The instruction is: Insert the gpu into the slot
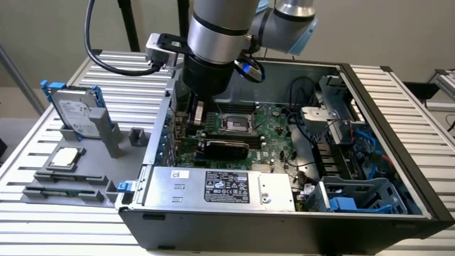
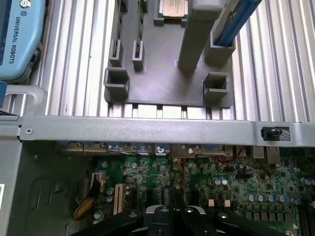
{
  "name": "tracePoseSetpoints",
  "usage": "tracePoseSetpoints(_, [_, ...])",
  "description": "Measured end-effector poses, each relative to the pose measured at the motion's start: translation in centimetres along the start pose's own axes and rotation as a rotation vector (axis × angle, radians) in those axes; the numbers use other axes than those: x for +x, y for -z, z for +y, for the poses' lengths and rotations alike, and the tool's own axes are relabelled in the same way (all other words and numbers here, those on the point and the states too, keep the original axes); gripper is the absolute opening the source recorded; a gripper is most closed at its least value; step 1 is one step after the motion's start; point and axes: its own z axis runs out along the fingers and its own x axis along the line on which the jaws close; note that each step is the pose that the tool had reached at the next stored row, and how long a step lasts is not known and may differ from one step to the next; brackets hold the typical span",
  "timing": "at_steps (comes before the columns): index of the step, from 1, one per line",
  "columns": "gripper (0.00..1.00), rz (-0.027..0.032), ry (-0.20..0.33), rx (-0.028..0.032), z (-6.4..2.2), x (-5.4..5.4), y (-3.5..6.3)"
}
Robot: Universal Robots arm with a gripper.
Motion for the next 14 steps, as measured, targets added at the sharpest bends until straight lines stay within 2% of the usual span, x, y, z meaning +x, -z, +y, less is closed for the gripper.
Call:
tracePoseSetpoints(4, [0.11, 0.012, -0.001, -0.0227, 0.59, 0.0, -0.19])
tracePoseSetpoints(6, [0.11, 0.0146, -0.002, -0.0344, 0.76, 0.0, -0.29])
tracePoseSetpoints(7, [0.11, 0.0155, -0.002, -0.038, 0.82, 0.0, -0.33])
tracePoseSetpoints(14, [0.11, 0.0157, -0.008, -0.0387, 1.15, -0.19, -0.55])
